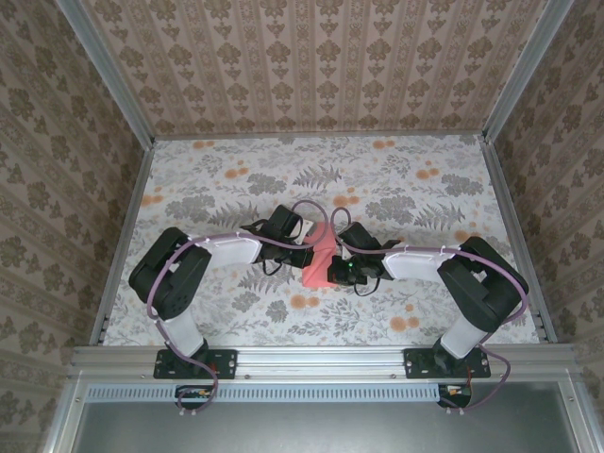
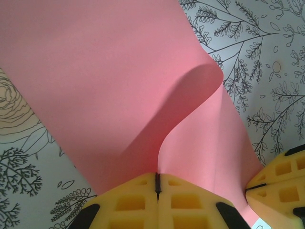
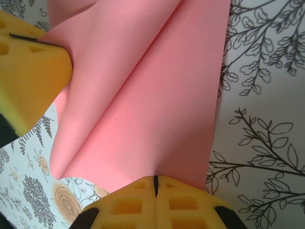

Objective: Fold a paper plane with a square sheet of paper (fold left side to right side)
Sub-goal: Fold the triangle a second time at the center of the table.

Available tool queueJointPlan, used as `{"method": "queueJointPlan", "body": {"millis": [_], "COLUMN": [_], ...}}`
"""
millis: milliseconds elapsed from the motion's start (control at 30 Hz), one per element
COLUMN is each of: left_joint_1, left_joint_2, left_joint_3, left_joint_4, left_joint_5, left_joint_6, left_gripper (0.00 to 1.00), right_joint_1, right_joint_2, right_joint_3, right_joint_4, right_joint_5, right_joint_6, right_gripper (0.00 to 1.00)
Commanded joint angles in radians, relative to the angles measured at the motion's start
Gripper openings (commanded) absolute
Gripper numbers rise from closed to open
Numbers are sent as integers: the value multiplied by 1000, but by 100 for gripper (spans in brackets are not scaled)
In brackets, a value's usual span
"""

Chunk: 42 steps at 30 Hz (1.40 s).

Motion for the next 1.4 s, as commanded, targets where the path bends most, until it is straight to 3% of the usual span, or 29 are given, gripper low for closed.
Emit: {"method": "queueJointPlan", "body": {"millis": [0,833,1167,1367], "left_joint_1": [6,2,3,-1], "left_joint_2": [5,38,48,49], "left_joint_3": [4,4,0,1], "left_joint_4": [-5,-24,-32,-34], "left_joint_5": [18,1,4,1], "left_joint_6": [28,40,46,48], "left_gripper": [1,2,1,1], "right_joint_1": [6,6,-41,-101], "right_joint_2": [46,30,-90,-104], "right_joint_3": [-23,-26,-58,-99], "right_joint_4": [-121,-125,-10,194], "right_joint_5": [60,55,-57,-170], "right_joint_6": [-15,-24,-39,47], "right_gripper": [0,0,0,0]}}
